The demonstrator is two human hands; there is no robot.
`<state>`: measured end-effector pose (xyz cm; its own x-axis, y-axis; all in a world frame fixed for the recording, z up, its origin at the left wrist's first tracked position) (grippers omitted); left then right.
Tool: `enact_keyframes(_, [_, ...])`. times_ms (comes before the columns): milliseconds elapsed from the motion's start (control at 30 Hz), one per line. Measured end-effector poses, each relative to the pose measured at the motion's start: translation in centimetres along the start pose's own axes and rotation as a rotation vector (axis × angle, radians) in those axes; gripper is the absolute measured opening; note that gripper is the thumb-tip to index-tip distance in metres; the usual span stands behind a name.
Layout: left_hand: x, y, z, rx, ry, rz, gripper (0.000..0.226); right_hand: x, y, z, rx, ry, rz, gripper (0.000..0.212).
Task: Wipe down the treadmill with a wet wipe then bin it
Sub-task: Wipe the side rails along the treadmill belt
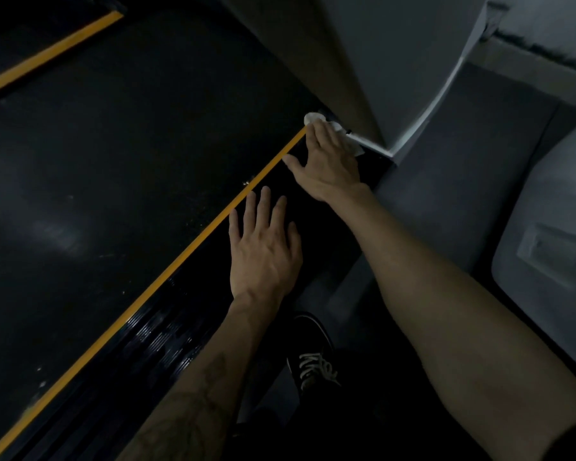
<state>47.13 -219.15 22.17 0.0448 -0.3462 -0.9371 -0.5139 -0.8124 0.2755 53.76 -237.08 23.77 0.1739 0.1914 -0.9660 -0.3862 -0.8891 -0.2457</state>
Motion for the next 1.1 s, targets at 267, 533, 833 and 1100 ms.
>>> enact_keyframes(267, [0.2,-0.2,0.1,-0.004,0.013,-0.001,0.062,0.3,0.4,3.0,-0.036,-0.007,-0.007,0.081])
enact_keyframes(533, [0.3,-0.4,0.0,-0.001,0.007,-0.005,0.062,0.1,1.3,3.0,-0.054,-0.011,-0.016,0.076])
enact_keyframes(833, [0.1,-0.3,0.1,-0.008,0.002,0.015,0.062,-0.3,2.6,3.0,-0.047,-0.013,0.026,0.077])
enact_keyframes(1100, [-0.1,-0.2,-0.1,-0.006,0.011,0.015,0.061,0.2,5.1,5.6,-0.086,0.217,0.107,0.066])
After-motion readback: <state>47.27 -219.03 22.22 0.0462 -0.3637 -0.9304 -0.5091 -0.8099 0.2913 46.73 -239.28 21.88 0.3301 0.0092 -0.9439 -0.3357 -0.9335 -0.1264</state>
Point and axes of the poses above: each hand's wrist, its own z-axis away from the middle knuckle, its own x-axis out of the palm, y = z × x, the point moved 3 cm from there along -z, towards the middle knuckle, and after that the axes turned 9 degrees about y, right-handed, at the moved point
